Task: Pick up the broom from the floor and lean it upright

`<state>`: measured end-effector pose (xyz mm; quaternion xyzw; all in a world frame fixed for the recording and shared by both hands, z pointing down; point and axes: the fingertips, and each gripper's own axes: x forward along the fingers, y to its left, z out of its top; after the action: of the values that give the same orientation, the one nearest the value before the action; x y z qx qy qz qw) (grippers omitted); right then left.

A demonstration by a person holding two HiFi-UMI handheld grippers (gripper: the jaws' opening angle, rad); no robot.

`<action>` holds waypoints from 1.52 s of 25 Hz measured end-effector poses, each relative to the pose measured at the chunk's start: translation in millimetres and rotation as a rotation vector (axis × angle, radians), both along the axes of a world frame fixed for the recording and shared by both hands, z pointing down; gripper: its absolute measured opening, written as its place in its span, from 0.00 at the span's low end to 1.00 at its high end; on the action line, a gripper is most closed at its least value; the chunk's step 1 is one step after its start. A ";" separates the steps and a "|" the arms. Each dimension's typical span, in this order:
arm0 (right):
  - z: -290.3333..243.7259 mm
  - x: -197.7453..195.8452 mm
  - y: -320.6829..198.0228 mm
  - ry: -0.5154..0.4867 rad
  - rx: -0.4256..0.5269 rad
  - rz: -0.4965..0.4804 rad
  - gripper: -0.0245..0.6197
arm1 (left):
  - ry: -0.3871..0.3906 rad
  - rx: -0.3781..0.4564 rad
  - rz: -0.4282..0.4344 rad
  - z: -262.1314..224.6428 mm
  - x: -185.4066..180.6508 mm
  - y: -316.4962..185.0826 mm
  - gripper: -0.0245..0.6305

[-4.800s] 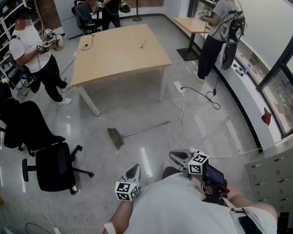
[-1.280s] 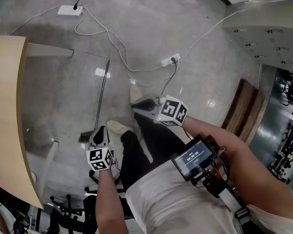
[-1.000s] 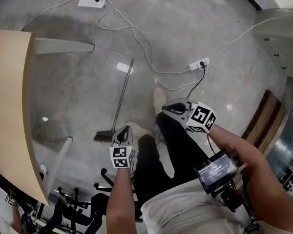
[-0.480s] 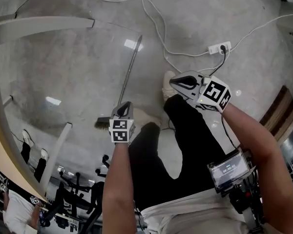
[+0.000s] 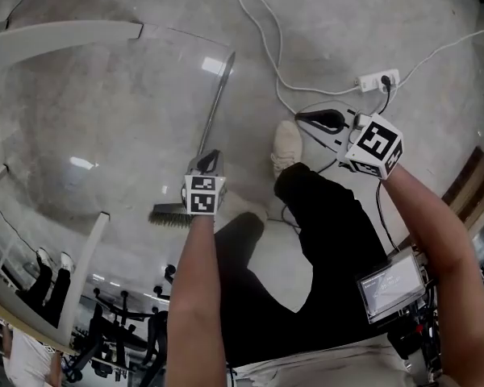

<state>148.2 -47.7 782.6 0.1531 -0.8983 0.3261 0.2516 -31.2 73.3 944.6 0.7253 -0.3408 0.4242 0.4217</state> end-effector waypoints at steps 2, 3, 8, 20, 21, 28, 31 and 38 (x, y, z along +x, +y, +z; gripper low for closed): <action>11.2 4.4 -8.8 0.005 0.010 0.016 0.07 | -0.009 0.004 -0.004 20.3 -2.4 -8.7 0.07; 15.8 7.1 -13.0 0.008 0.014 0.026 0.07 | -0.016 0.008 -0.003 29.9 -4.0 -13.4 0.07; 35.7 16.7 -21.3 0.024 0.016 0.048 0.07 | -0.062 0.021 0.023 74.5 -12.4 -35.5 0.07; 72.3 18.3 -24.9 0.033 0.020 0.029 0.07 | -0.141 0.040 0.117 145.4 -6.5 -75.1 0.19; 74.0 20.9 -26.8 0.043 0.026 0.028 0.07 | -0.147 0.045 0.126 148.9 -4.1 -79.7 0.22; 80.1 53.3 -31.4 0.108 0.045 0.081 0.07 | -0.223 0.025 0.176 175.8 -1.1 -87.0 0.21; 82.8 65.5 -28.9 0.127 0.041 0.109 0.07 | -0.240 0.010 0.167 178.3 -1.5 -84.6 0.16; 47.2 59.9 -24.8 0.118 0.037 0.166 0.07 | -0.200 0.064 0.116 121.1 -13.2 -86.0 0.15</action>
<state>208.1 -72.6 829.8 0.2506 -0.8720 0.3197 0.2731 -44.4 -12.7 1065.6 0.7110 -0.3520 0.5071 0.3367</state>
